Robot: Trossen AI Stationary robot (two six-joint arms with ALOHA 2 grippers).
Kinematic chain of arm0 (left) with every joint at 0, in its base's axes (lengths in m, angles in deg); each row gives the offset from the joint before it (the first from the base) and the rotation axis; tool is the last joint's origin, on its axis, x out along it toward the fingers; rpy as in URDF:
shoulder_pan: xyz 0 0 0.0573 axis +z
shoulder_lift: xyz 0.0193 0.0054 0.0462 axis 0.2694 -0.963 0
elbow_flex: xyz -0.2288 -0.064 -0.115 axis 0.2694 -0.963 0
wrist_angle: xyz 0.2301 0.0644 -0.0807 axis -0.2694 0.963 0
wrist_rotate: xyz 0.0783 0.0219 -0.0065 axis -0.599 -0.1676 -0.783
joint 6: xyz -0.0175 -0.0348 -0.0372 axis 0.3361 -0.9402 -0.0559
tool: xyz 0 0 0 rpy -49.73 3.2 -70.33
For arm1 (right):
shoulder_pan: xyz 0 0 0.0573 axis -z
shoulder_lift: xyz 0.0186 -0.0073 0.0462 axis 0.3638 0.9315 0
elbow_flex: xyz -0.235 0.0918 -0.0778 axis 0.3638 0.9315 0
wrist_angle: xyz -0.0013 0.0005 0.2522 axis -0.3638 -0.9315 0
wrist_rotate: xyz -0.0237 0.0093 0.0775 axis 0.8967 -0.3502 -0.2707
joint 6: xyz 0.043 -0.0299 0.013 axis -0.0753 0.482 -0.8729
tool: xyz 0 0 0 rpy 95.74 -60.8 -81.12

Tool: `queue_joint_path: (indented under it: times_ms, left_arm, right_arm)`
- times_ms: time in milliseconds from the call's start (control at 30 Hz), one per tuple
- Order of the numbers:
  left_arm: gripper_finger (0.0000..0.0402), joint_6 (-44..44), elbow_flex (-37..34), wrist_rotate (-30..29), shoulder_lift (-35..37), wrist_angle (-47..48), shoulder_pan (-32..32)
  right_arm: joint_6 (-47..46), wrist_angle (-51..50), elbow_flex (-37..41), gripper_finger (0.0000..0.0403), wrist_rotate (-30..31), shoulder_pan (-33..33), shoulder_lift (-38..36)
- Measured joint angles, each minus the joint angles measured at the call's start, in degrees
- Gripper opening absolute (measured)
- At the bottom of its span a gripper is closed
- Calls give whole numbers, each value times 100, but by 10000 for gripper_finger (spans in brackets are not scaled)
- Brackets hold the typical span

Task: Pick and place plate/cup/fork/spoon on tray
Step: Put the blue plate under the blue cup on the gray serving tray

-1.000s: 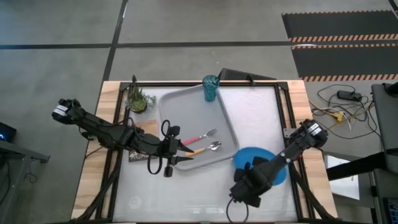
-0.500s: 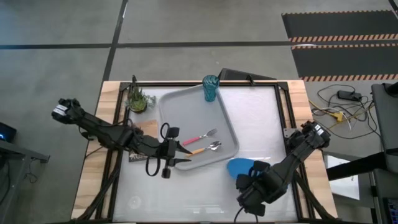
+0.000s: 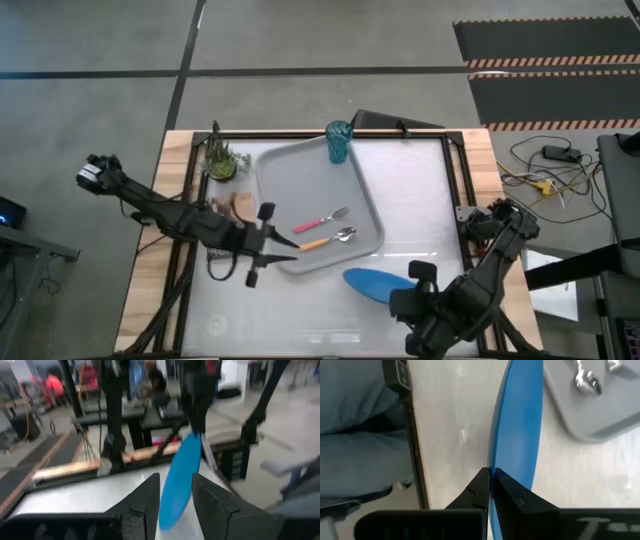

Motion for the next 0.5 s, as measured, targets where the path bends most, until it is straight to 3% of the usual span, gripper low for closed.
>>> queue_joint_path:
  times_ms: [233, 500]
  left_arm:
    - [95, -85, -696, 9, 678, -661, -76]
    - [95, -91, -1130, 7, 1009, -1506, -80]
  right_arm:
    - [461, 54, -209, 8, 406, 4, 2]
    - [1715, 360, -644, 8, 1602, 51, 2]
